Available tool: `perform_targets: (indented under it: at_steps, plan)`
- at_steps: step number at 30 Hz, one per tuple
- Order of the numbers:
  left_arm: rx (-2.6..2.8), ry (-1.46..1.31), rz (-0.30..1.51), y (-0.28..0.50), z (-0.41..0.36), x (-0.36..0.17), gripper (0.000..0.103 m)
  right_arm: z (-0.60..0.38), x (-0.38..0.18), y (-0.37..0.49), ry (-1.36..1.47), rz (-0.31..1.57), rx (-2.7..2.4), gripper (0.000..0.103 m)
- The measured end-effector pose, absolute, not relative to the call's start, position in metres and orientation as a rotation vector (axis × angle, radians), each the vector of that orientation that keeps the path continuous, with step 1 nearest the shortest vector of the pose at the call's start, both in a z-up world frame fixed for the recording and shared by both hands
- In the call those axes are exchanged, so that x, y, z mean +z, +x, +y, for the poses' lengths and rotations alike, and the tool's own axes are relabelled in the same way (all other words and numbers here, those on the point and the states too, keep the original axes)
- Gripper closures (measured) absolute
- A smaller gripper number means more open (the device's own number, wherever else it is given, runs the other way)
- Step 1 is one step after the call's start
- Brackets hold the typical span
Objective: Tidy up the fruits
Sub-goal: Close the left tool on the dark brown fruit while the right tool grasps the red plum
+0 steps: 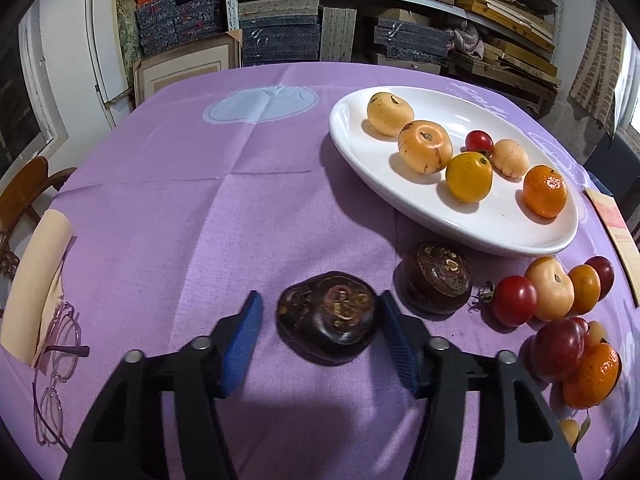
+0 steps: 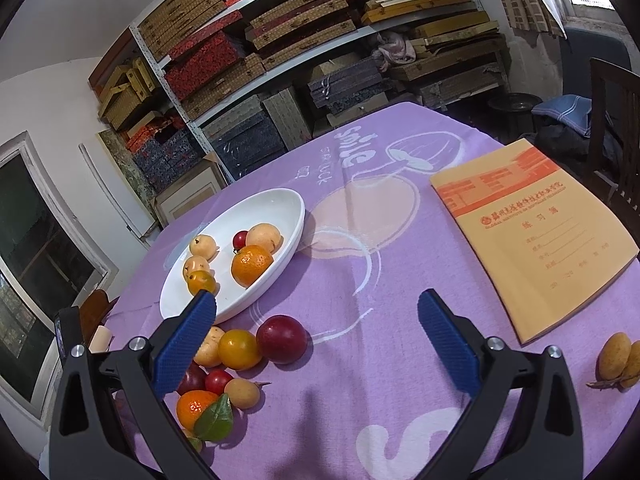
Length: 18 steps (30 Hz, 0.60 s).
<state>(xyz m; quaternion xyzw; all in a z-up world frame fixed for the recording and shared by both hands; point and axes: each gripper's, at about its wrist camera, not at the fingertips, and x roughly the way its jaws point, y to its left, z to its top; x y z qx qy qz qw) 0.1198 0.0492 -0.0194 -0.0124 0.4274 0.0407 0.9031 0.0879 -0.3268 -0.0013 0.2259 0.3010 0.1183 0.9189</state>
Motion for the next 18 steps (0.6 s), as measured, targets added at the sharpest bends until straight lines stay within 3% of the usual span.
perform_targets:
  at_steps: [12, 18]
  plan:
    - [0.087, -0.068, 0.882, 0.079, 0.058, -0.018, 0.053, -0.320, -0.003, 0.089, 0.428, 0.630, 0.257, 0.004]
    - [0.037, -0.017, 0.879, 0.065, 0.040, -0.019, 0.053, -0.281, -0.007, 0.091, 0.177, 0.718, 0.284, 0.004]
